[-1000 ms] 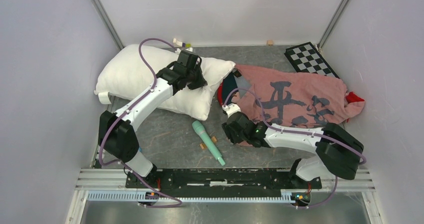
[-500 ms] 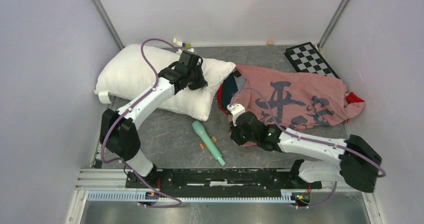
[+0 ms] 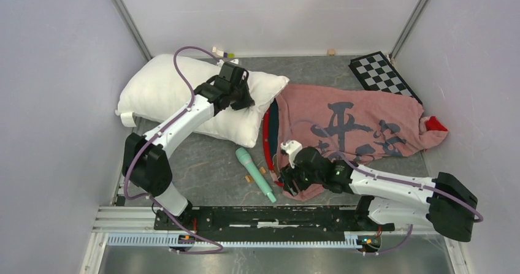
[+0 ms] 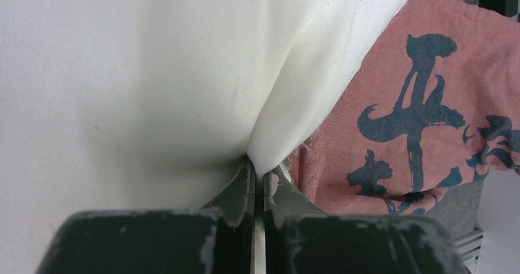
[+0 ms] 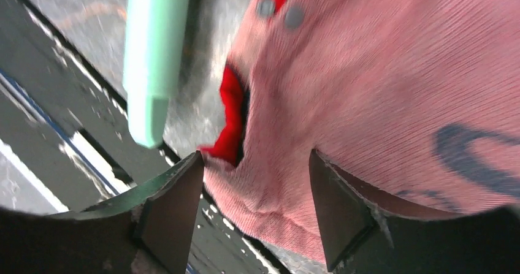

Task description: Put the pillow into the pillowcase

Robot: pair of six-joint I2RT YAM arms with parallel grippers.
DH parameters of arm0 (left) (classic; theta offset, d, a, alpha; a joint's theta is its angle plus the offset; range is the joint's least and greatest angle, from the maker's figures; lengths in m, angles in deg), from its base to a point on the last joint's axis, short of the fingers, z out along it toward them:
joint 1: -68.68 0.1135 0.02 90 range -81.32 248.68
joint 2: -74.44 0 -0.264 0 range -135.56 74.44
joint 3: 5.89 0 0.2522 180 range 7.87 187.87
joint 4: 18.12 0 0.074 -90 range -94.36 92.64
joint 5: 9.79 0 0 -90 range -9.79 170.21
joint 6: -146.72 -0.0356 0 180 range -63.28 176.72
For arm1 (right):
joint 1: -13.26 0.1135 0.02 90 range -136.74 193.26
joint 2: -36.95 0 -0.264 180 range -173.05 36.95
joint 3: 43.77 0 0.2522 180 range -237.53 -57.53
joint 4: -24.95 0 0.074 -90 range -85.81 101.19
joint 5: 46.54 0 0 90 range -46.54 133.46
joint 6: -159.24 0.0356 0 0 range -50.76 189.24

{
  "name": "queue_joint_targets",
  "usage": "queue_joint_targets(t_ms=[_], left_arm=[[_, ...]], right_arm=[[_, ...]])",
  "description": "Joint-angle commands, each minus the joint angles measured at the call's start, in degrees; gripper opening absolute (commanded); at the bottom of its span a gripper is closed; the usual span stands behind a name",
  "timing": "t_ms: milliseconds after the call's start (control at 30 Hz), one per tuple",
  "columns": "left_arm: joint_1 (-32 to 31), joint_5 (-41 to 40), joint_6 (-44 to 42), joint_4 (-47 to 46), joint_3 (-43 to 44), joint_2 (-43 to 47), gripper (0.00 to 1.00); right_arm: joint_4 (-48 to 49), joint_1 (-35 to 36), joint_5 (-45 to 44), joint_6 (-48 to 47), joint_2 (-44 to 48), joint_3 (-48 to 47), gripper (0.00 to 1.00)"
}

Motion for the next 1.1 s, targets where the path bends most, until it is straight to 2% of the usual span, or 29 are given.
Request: queue_joint_targets(t_ms=[0,100,300,400,533,667,733,867,1000,1067], left_arm=[[1.1,-1.3,-3.6,-1.3,0.6,0.6,0.02],[1.1,-1.8,-3.8,-0.8,1.3,0.6,0.02],[1.1,-4.1,-2.6,0.6,3.3,0.9,0.02],[1.6,-6.1,-2.0,1.3,4.4,1.4,0.02],[2.0,-5.5,-2.7,2.1,5.8,1.2,0.02],[2.0,-4.0,-4.3,2.2,5.7,1.6,0.02],[2.0,-3.0,-5.0,2.2,5.1,2.0,0.02],[2.0,0.0,-6.9,2.7,3.2,3.5,0.02],[1.7,3.1,-9.5,4.3,1.3,5.1,0.02],[1.1,4.0,-10.7,5.5,0.2,5.9,0.02]], right_arm=[[-5.8,-1.9,-13.3,-0.6,2.0,-13.7,0.74],[-6.4,-8.7,-15.9,-1.7,-1.7,-20.1,0.73],[5.0,-18.1,-16.2,-6.1,-15.6,-25.7,0.71],[9.0,-19.3,-15.1,-6.1,-21.7,-27.4,0.62],[7.1,-20.3,-18.1,-5.4,-29.9,-32.1,0.62],[9.6,-22.5,-15.9,-5.1,-33.9,-32.9,0.60],[9.7,-23.9,-14.2,-5.2,-35.5,-34.4,0.48],[7.5,-26.4,-12.6,-5.2,-36.1,-36.5,0.13],[8.0,-28.4,-12.0,-4.9,-31.4,-34.5,0.02],[7.9,-29.0,-12.0,-4.6,-29.9,-34.5,0.00]])
